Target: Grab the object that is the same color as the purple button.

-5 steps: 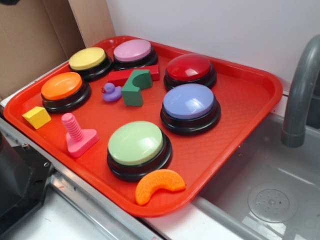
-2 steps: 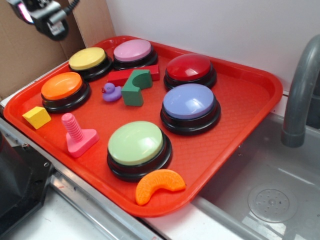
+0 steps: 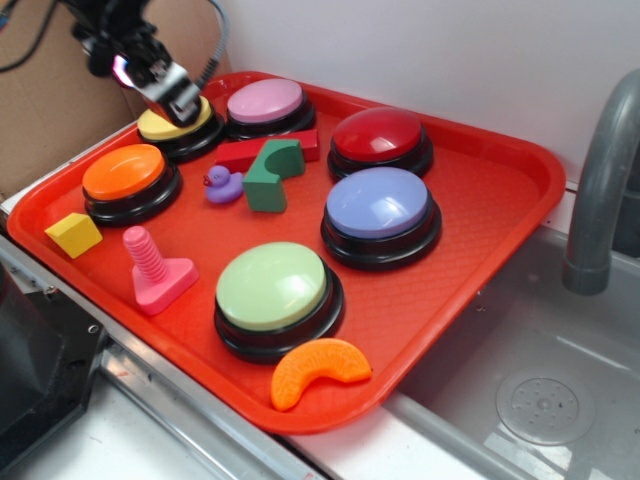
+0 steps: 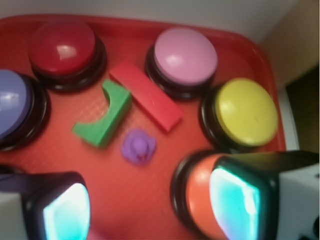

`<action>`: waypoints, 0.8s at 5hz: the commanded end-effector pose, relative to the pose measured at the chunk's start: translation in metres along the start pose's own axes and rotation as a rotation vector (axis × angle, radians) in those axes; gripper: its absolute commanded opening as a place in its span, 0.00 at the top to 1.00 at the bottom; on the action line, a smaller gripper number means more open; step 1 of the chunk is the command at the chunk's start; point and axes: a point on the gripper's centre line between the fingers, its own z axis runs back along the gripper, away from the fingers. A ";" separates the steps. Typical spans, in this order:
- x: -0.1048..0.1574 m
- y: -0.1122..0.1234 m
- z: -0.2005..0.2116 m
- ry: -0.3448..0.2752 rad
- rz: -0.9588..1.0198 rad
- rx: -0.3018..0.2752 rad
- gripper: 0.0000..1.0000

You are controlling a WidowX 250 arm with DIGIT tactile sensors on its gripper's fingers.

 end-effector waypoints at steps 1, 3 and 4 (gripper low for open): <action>0.019 0.011 -0.048 -0.006 0.001 0.032 0.00; 0.016 -0.001 -0.075 0.017 -0.041 0.054 0.00; 0.015 -0.007 -0.077 0.025 -0.057 -0.018 0.00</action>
